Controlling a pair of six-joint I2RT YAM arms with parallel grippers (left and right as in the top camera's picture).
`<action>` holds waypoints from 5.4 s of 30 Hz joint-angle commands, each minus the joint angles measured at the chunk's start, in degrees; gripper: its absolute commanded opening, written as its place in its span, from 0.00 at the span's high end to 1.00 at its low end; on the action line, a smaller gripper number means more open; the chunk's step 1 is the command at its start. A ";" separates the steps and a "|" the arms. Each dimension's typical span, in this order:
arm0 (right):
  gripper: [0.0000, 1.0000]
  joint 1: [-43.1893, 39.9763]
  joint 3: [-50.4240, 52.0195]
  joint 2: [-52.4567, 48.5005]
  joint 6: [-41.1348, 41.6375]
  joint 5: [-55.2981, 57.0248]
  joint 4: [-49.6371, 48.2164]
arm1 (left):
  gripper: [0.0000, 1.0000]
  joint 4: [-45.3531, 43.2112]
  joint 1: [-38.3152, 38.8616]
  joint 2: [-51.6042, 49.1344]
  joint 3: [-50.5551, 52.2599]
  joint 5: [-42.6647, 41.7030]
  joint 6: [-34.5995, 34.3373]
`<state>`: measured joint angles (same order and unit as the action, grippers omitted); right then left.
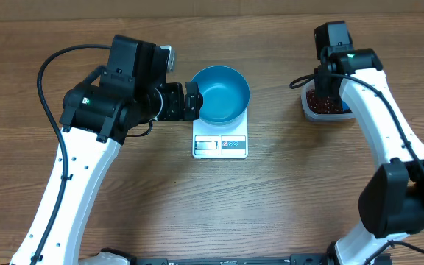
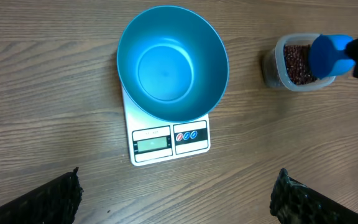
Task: Scoop item into bowl and weigh 150g on scale
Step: 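Lower the scoop with the right gripper into the red beans, then drag the scoop through the beans and tilt it up, filling it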
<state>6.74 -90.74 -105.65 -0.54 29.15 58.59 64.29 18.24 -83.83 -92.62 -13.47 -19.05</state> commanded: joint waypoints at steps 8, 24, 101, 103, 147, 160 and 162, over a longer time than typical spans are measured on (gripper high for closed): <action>0.96 0.04 0.07 -1.99 -0.44 0.35 0.59 | 0.00 -0.15 -0.24 1.07 -1.07 -0.07 1.27; 0.96 -0.07 0.59 -2.08 -0.39 -9.53 1.73 | 0.00 -0.15 -0.24 1.07 -1.07 -0.07 1.27; 0.96 -20.28 0.70 -5.25 9.64 -57.92 7.58 | 0.00 -0.15 -0.24 1.07 -1.07 -0.07 1.27; 0.96 -20.28 0.70 -6.73 9.79 -59.89 7.76 | 0.00 -0.15 -0.22 1.07 -1.07 -0.07 1.27; 0.96 -29.03 0.68 -8.55 4.15 -72.65 12.66 | 0.01 -0.15 -0.24 1.07 -1.07 -0.07 1.27; 0.96 -31.43 0.68 -8.55 1.46 -76.30 13.90 | 0.00 -0.15 -0.24 1.07 -1.07 -0.07 1.27; 0.96 -32.26 0.68 -8.55 0.48 -76.41 14.47 | 0.00 -0.15 -0.24 1.07 -1.07 -0.07 1.27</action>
<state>-24.14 -90.37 -113.97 2.22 -44.40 72.62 64.29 18.24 -83.83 -92.62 -13.47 -19.05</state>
